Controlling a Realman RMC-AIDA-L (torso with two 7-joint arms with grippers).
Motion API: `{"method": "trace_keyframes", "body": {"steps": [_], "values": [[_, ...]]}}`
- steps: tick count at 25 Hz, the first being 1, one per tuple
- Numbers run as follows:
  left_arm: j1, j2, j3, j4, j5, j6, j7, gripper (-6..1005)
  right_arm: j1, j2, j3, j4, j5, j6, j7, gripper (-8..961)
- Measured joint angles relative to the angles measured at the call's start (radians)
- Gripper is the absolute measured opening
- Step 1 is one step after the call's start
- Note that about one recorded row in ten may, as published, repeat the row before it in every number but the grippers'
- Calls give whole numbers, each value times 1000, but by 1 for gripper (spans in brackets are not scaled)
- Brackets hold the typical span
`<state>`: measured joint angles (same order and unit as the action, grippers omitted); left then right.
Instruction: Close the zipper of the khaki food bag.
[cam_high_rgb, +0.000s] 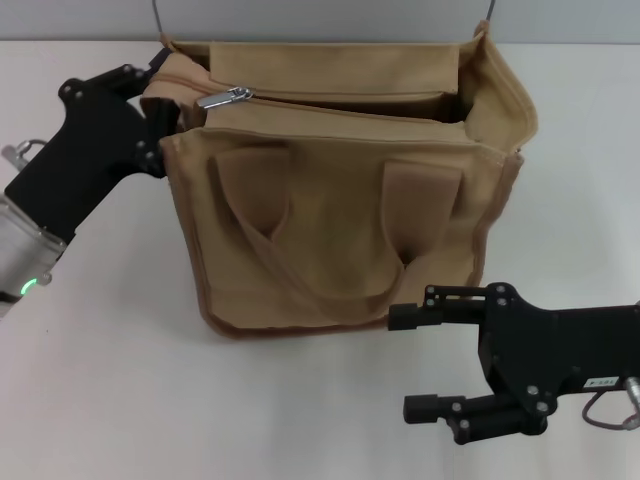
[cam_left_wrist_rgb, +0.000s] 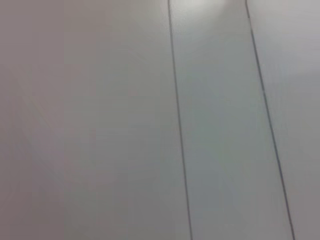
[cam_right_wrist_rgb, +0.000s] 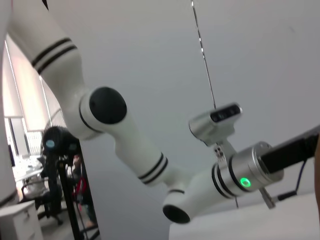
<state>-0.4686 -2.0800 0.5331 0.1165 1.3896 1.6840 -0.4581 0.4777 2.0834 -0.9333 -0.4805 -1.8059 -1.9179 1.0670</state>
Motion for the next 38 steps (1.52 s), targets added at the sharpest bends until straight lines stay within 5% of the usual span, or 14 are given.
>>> {"method": "trace_keyframes", "body": {"steps": [4, 12, 22, 26, 27, 28, 32, 38], "values": [[-33, 0, 2, -4, 5, 23, 0, 22, -12, -4, 8, -8, 49, -40, 1, 768], [-82, 0, 6, -54, 9, 68, 53, 28, -21, -5, 32, -58, 156, -94, 80, 766], [-92, 0, 30, -79, 11, 122, 90, 35, 82, -20, 37, -201, 308, 15, 707, 765], [-97, 0, 43, -78, 11, 125, 90, 38, 163, -66, 37, -224, 306, 61, 995, 765], [-103, 0, 48, -78, 11, 125, 90, 39, 226, -113, 32, -200, 305, 55, 1175, 765], [-107, 0, 52, -79, 11, 125, 90, 40, 226, -113, 32, -200, 305, 55, 1175, 765], [-119, 0, 66, -79, 11, 120, 88, 43, 362, -200, 26, -97, 284, 44, 1521, 766], [-125, 0, 70, -79, 11, 117, 89, 47, 409, -208, 28, -54, 197, 62, 1607, 765]]}}
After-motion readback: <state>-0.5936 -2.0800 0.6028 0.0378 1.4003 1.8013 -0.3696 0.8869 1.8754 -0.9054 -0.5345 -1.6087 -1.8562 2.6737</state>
